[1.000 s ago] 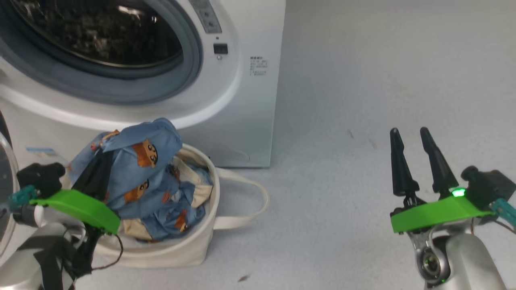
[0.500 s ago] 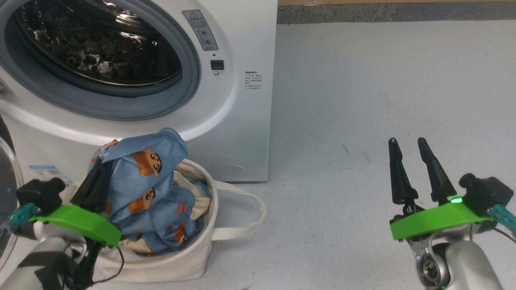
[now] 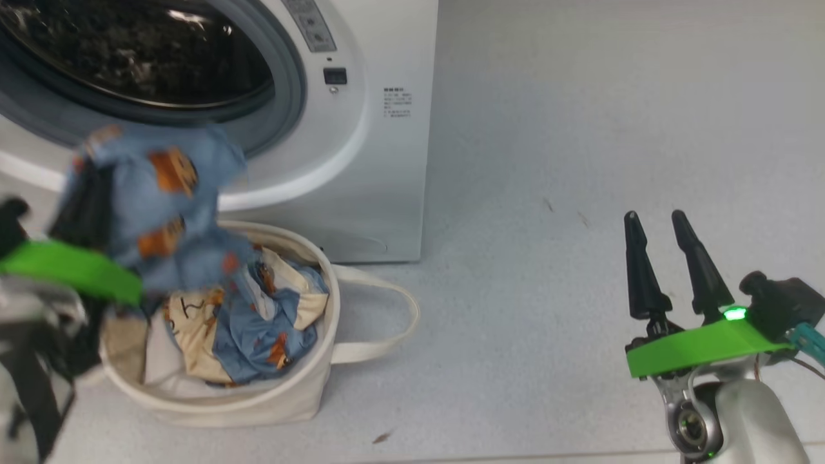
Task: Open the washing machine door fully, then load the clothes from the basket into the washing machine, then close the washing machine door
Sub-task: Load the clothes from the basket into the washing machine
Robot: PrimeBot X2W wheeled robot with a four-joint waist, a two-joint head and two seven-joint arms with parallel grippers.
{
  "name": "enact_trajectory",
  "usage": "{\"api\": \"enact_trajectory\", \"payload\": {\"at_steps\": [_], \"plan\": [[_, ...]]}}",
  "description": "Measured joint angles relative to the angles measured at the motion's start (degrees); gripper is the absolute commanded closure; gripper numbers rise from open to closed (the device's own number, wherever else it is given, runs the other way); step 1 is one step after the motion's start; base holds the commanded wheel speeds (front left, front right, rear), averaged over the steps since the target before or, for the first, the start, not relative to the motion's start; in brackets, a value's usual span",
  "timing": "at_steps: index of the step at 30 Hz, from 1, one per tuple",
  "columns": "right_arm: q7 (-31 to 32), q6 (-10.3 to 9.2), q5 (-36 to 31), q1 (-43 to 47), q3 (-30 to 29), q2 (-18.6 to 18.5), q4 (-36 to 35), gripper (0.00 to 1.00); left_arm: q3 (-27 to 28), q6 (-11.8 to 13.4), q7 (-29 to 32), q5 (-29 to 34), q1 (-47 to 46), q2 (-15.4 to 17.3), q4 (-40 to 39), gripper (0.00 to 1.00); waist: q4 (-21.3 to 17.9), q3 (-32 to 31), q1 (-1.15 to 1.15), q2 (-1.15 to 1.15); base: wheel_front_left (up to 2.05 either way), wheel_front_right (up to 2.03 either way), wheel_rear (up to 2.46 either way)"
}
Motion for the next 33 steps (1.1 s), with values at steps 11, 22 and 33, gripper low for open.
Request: {"api": "enact_trajectory", "payload": {"at_steps": [11,22,33], "plan": [[-0.49,0.0,0.0,-2.99,0.21,0.0,-2.24,0.0,-0.25,-0.26,0.85,-2.59,-17.15,1.05,10.01,1.0,-1.7,6.66,0.01,0.0,0.0,0.0,0.0],[-2.86,0.0,0.57,-6.44,0.79,0.0,-4.55,0.0,-4.22,-0.26,0.99,-6.75,-36.53,3.02,20.71,1.0,-4.13,17.14,0.01,0.0,0.0,0.0,0.0],[-4.65,0.0,1.1,-9.5,1.63,0.0,-6.98,0.0,-12.29,-0.26,2.09,-8.83,-51.82,4.37,27.67,1.0,-6.69,29.11,0.02,0.0,0.0,0.0,0.0]]}}
